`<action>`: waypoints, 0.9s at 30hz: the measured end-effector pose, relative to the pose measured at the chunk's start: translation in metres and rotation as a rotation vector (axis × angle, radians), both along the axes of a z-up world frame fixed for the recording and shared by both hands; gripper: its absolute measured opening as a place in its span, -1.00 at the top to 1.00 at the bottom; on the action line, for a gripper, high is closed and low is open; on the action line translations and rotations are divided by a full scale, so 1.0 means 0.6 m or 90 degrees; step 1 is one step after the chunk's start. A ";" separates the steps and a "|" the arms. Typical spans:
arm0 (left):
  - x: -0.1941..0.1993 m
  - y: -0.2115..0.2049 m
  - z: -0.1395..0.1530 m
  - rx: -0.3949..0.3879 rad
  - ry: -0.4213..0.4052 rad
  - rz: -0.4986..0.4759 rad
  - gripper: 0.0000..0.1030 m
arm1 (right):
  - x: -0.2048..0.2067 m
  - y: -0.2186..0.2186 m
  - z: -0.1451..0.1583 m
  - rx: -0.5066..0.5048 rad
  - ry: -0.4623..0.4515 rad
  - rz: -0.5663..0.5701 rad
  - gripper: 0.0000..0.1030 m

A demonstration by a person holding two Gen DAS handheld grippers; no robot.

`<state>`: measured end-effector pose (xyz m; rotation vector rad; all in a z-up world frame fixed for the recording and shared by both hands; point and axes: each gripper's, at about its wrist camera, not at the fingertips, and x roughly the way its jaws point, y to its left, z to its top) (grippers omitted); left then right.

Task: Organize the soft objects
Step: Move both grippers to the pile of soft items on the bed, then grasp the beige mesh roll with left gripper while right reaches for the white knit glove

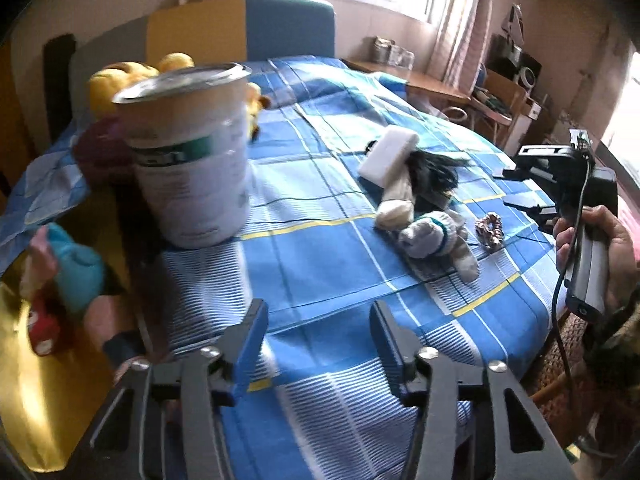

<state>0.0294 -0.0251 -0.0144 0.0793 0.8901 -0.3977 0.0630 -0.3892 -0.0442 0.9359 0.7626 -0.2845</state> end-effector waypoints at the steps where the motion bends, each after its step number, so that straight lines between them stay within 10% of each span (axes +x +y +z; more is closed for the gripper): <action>1: 0.002 -0.005 -0.002 0.001 0.003 -0.004 0.07 | -0.001 0.000 -0.001 0.004 -0.002 0.001 0.24; 13: 0.059 -0.071 -0.007 -0.009 0.038 -0.046 0.15 | 0.000 -0.002 -0.007 0.037 -0.010 0.013 0.24; 21: 0.048 -0.193 0.010 0.054 -0.062 -0.231 0.15 | -0.011 -0.011 -0.004 0.062 -0.035 -0.002 0.24; 27: 0.068 -0.192 -0.025 0.028 0.019 -0.189 0.15 | 0.008 0.001 -0.017 0.101 -0.027 0.059 0.24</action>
